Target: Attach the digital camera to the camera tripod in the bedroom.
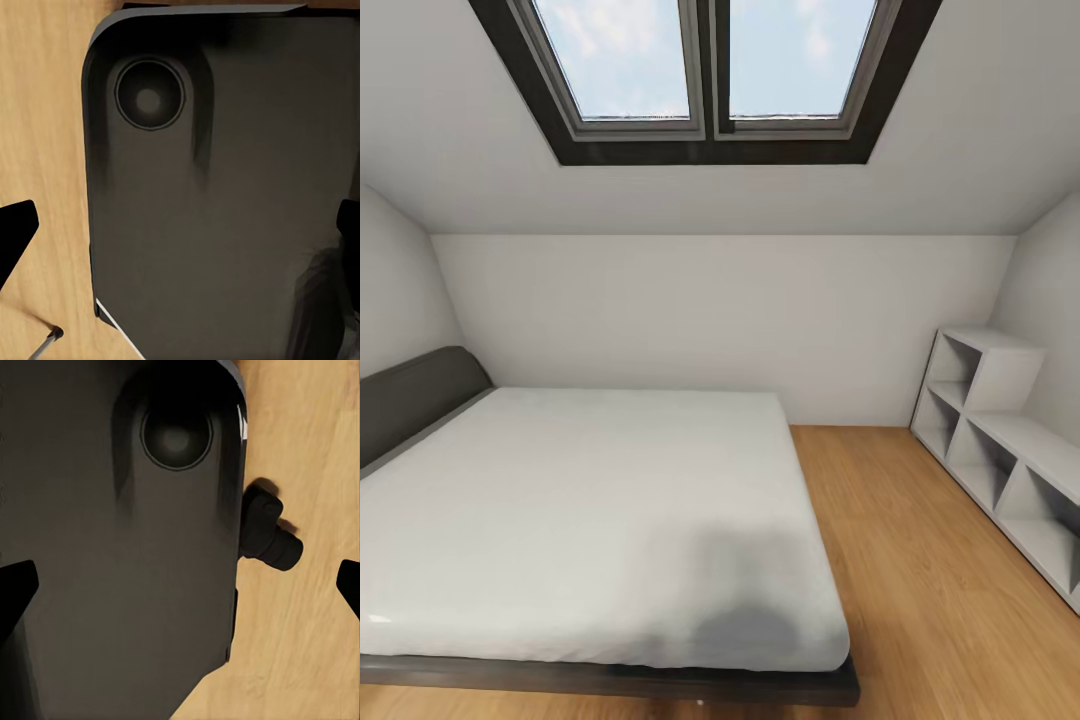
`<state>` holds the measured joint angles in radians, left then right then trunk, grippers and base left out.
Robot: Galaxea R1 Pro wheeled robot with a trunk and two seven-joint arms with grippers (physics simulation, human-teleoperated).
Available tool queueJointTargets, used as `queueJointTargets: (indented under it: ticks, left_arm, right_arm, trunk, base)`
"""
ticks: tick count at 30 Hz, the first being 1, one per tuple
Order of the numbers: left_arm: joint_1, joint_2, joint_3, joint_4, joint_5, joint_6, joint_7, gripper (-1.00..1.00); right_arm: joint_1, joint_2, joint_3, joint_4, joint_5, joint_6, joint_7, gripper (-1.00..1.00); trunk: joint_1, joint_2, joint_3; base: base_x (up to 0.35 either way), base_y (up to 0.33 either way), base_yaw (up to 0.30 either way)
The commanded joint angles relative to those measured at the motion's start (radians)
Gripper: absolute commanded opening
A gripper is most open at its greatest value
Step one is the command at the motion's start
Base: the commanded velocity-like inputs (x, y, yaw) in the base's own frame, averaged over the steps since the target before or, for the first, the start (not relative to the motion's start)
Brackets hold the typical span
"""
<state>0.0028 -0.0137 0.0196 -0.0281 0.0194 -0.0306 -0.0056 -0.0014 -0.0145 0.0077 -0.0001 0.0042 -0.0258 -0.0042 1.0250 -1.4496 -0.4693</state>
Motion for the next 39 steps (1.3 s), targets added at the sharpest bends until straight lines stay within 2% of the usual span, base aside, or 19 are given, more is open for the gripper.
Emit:
queueJointTargets:
  ticks: [1,39]
  left_arm:
    - [0.0,0.0,0.002,-0.001,0.002,-0.002,-0.001,1.0]
    - [0.0,0.0,0.002,-0.002,0.002,-0.002,-0.001,1.0]
  right_arm:
    - [0.0,0.0,0.001,0.0,0.0,-0.005,0.0,1.0]
    - [0.0,-0.001,0.003,0.0,0.0,-0.016,0.0,1.0]
  trunk:
    - [0.0,0.0,-0.001]
    - [0.0,0.0,-0.001]
  base:
    - [0.0,0.0,-0.013]
    - [0.0,0.0,-0.007]
